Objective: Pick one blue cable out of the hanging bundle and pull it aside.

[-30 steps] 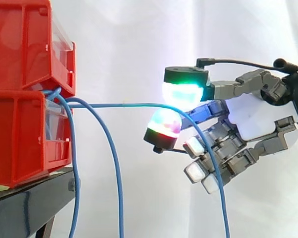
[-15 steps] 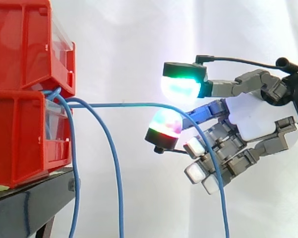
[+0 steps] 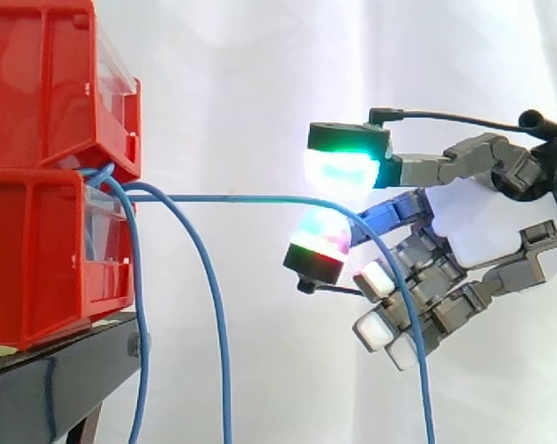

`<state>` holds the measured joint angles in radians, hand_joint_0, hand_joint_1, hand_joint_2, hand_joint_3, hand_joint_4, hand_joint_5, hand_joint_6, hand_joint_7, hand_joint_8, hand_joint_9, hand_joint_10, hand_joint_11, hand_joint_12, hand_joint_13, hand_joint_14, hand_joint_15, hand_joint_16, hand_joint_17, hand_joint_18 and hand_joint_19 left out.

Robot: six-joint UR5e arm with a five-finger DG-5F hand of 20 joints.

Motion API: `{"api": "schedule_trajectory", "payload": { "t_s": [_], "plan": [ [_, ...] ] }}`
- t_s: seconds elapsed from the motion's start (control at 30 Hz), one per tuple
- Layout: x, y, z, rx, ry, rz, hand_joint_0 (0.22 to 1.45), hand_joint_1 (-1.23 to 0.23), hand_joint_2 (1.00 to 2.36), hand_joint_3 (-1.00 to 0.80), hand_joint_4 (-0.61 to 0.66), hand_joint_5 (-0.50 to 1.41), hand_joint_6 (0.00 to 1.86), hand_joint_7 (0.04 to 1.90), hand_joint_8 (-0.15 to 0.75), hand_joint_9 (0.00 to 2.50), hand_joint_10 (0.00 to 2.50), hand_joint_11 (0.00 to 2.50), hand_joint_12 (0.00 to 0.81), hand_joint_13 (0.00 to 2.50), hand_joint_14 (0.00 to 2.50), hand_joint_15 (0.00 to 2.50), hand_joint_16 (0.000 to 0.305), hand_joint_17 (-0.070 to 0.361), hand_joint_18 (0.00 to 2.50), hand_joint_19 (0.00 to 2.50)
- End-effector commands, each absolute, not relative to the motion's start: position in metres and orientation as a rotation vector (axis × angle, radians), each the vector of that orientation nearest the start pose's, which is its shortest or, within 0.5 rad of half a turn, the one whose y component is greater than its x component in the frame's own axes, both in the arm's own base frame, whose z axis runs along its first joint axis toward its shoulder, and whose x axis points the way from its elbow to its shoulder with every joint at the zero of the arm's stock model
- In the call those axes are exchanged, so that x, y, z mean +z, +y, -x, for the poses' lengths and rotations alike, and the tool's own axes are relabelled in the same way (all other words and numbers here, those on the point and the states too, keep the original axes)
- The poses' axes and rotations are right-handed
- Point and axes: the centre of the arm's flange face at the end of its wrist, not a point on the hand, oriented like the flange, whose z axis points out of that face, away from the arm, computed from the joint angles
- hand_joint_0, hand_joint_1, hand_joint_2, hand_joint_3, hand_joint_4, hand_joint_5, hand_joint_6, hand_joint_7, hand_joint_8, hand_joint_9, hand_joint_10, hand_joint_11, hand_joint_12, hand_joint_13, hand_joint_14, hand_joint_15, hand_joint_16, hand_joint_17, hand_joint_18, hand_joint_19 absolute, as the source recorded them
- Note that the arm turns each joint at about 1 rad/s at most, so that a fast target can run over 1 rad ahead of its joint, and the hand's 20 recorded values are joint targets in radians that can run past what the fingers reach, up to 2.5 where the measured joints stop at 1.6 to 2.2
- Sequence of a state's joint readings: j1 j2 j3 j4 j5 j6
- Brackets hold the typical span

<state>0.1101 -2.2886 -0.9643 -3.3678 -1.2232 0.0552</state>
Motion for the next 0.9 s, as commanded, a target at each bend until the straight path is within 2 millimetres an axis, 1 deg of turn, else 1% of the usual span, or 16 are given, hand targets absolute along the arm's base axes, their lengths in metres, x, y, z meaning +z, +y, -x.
{"api": "schedule_trajectory", "payload": {
  "t_s": [0.0, 0.1, 0.2, 0.43, 0.5, 0.57, 0.7, 0.87],
  "plan": [
    [0.3142, -0.0856, -0.7389, 0.846, 1.264, -1.526, 0.58, -0.57, 1.00, -0.50, -0.07, -0.05, 0.90, 1.02, 0.242, 1.16, 0.02, 0.56, 0.319, 0.92, 0.02, 0.53, 0.046, 0.104, 0.74, 0.51],
    [0.3142, -0.0855, -0.7389, 0.847, 1.265, -1.526, 0.59, -0.60, 1.01, -0.41, -0.09, -0.05, 0.90, 1.03, 0.239, 1.16, 0.02, 0.57, 0.317, 0.93, 0.02, 0.54, 0.045, 0.102, 0.75, 0.53],
    [0.3135, -0.0854, -0.7387, 0.847, 1.267, -1.526, 0.60, -0.63, 1.01, -0.38, -0.10, -0.04, 0.90, 1.02, 0.235, 1.16, 0.02, 0.57, 0.318, 0.93, 0.02, 0.54, 0.045, 0.102, 0.75, 0.52],
    [0.3135, -0.0854, -0.7387, 0.847, 1.267, -1.526, 0.60, -0.64, 1.01, -0.40, -0.09, -0.05, 0.90, 1.00, 0.240, 1.14, 0.02, 0.57, 0.316, 0.91, 0.02, 0.54, 0.045, 0.102, 0.73, 0.52],
    [0.3142, -0.0865, -0.7388, 0.847, 1.265, -1.526, 0.61, -0.67, 1.01, -0.39, -0.09, -0.05, 0.89, 1.01, 0.234, 1.15, 0.02, 0.58, 0.317, 0.91, 0.02, 0.54, 0.045, 0.101, 0.73, 0.52],
    [0.3135, -0.0855, -0.7387, 0.846, 1.266, -1.527, 0.61, -0.71, 1.01, -0.34, -0.08, -0.04, 0.89, 1.04, 0.232, 1.15, 0.02, 0.57, 0.314, 0.92, 0.02, 0.55, 0.044, 0.100, 0.73, 0.52],
    [0.3135, -0.0867, -0.7385, 0.845, 1.265, -1.527, 0.62, -0.80, 1.02, -0.22, -0.13, -0.02, 0.89, 1.04, 0.228, 1.20, 0.02, 0.57, 0.312, 0.95, 0.02, 0.57, 0.045, 0.101, 0.76, 0.50],
    [0.3135, -0.0855, -0.7387, 0.846, 1.266, -1.527, 0.61, -0.81, 1.02, -0.18, -0.15, -0.01, 0.88, 1.03, 0.217, 1.24, 0.02, 0.53, 0.313, 0.98, 0.02, 0.58, 0.047, 0.105, 0.78, 0.50]
  ]
}}
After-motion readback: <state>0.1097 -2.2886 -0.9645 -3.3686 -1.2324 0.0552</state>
